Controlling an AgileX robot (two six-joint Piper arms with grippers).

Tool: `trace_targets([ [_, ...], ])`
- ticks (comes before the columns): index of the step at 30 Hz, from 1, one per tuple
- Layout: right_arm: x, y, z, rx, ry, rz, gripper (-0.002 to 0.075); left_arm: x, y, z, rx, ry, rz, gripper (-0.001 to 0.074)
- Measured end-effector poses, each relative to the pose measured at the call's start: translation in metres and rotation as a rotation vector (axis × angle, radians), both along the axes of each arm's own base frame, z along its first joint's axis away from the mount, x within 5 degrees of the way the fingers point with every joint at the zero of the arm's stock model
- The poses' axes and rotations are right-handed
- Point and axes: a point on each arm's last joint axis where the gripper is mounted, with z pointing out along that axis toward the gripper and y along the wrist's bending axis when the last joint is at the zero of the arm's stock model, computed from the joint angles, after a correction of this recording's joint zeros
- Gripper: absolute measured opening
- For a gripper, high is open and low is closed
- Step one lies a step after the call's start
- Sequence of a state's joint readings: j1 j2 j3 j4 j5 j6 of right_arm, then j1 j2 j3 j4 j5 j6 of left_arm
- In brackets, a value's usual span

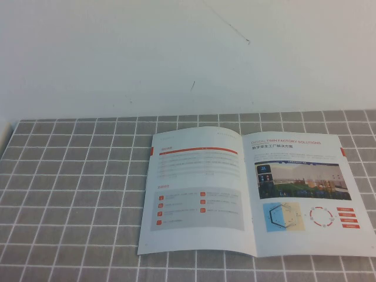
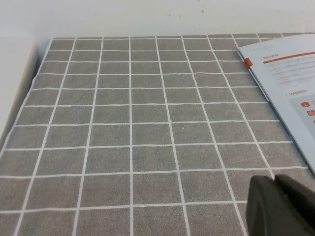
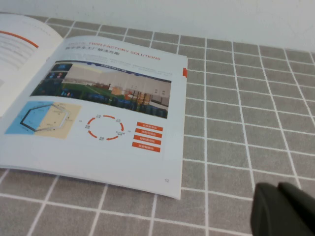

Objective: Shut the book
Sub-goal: 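Close the open booklet and leave it lying on the table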

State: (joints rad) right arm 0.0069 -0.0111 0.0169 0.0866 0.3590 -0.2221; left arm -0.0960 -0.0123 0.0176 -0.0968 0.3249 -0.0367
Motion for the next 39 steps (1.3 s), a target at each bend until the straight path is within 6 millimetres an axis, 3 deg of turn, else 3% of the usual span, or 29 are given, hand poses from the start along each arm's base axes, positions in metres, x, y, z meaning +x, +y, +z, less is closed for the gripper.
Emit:
trace_targets([
  [11, 0.001, 0.000, 0.000, 0.000, -0.013, -0.002, -0.0001, 0.001, 0.000, 0.002, -0.003, -0.027, 0.003, -0.0004],
  [22, 0.005, -0.002, 0.014, 0.003, -0.193, -0.021, -0.0001, 0.003, 0.001, 0.015, -0.018, -0.174, 0.015, -0.0004],
  [39, -0.001, -0.007, 0.062, 0.083, -0.729, -0.073, -0.0001, -0.003, 0.003, 0.059, 0.055, -0.684, 0.042, -0.0004],
])
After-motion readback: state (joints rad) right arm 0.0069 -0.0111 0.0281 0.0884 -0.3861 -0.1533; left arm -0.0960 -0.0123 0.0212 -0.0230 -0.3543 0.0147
